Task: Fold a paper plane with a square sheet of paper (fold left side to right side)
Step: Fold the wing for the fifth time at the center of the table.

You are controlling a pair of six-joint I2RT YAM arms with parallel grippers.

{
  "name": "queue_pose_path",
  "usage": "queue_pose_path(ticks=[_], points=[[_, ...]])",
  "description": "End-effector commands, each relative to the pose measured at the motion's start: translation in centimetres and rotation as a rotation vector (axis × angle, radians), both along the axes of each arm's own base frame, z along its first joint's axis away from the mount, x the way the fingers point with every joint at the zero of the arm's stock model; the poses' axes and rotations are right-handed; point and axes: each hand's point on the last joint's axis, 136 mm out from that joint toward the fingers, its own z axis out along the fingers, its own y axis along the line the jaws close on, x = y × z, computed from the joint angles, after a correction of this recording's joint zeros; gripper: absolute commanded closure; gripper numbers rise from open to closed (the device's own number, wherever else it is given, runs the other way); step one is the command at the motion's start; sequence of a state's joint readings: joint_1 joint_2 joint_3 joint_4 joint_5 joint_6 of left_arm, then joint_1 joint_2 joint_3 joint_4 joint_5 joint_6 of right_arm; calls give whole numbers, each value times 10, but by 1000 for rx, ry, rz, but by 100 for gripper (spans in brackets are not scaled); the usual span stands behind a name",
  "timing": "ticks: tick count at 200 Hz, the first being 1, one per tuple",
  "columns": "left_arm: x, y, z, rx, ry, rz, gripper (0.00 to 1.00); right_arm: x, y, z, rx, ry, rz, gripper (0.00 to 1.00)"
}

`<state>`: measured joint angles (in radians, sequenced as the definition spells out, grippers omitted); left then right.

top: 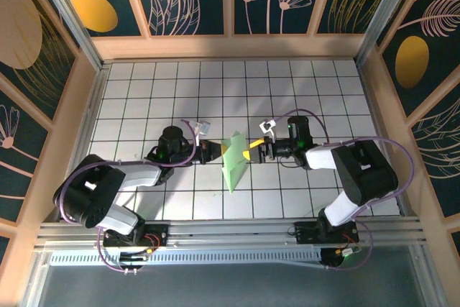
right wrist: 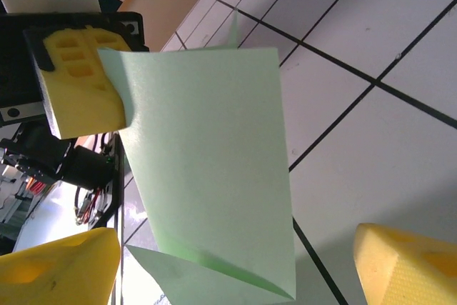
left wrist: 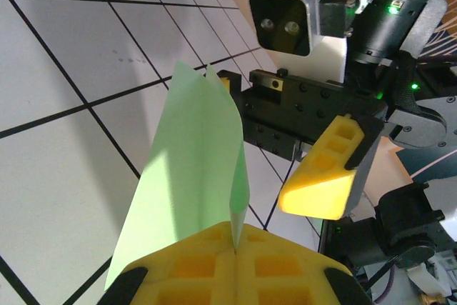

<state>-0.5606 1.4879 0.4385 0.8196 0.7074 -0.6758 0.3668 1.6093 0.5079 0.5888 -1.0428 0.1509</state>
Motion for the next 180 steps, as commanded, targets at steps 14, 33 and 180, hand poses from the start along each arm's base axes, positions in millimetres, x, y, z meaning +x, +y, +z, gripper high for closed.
queue_pose_path(ticks=[14,33,180], points=[[5,-6,19,-46,-67,-39,100,5,5,4,37,-29,41,15],[7,-8,18,-44,-64,-37,100,4,10,4,47,-18,57,18],[20,-4,-5,31,-36,25,100,13,12,19,19,-42,46,45]])
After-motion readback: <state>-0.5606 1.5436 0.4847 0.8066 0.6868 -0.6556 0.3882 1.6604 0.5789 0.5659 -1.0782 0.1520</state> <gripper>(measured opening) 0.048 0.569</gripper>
